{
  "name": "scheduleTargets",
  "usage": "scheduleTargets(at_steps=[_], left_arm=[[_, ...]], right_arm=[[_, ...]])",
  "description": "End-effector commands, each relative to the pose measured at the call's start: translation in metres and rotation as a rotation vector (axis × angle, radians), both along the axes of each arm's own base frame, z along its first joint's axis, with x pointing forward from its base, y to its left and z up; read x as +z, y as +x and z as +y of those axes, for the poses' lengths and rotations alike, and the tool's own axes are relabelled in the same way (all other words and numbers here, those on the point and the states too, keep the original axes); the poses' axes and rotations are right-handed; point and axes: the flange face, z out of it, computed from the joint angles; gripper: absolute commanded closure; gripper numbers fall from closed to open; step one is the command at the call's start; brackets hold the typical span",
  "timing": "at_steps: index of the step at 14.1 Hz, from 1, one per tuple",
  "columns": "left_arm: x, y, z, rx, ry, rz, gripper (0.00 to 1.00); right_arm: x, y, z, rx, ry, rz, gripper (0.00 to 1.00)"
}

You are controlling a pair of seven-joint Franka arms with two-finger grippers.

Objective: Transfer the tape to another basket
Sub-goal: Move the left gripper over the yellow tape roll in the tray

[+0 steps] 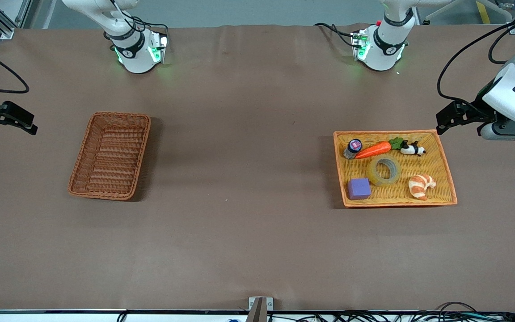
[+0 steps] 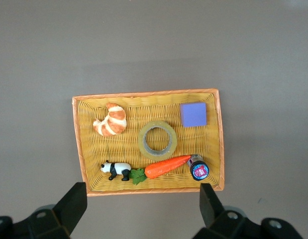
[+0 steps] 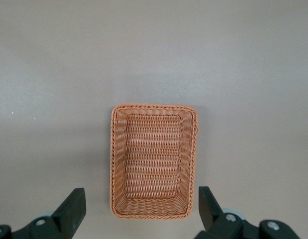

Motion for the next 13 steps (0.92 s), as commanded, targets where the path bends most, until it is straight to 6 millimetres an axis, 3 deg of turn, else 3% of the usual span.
scheduleTargets(at_steps=[1,3,7,10,13], left_arm=[[0.002,-0.002,0.001,0.014,0.004,-0.009,0.0],[0.004,-0.001,0.003,0.016,0.004,-0.013,0.01],[-0.011,0.005,0.002,0.014,0.007,0.017,0.0],[-0.043,0.013,0.008,0.026,0.01,0.072,0.0],[-0.096,0.014,0.011,0.009,0.015,0.126,0.0]], right_arm=[[-0.001,-0.001,-0.001,0.01,-0.007,0.006,0.0],[-0.001,-0.001,-0.001,0.008,-0.007,0.006,0.0],[-0.001,-0.001,-0.001,0.008,-0.007,0.006,0.0],[-0.001,-0.001,-0.001,0.008,-0.007,0.006,0.0],[-0.001,-0.001,-0.001,0.006,-0.007,0.006,0.0]])
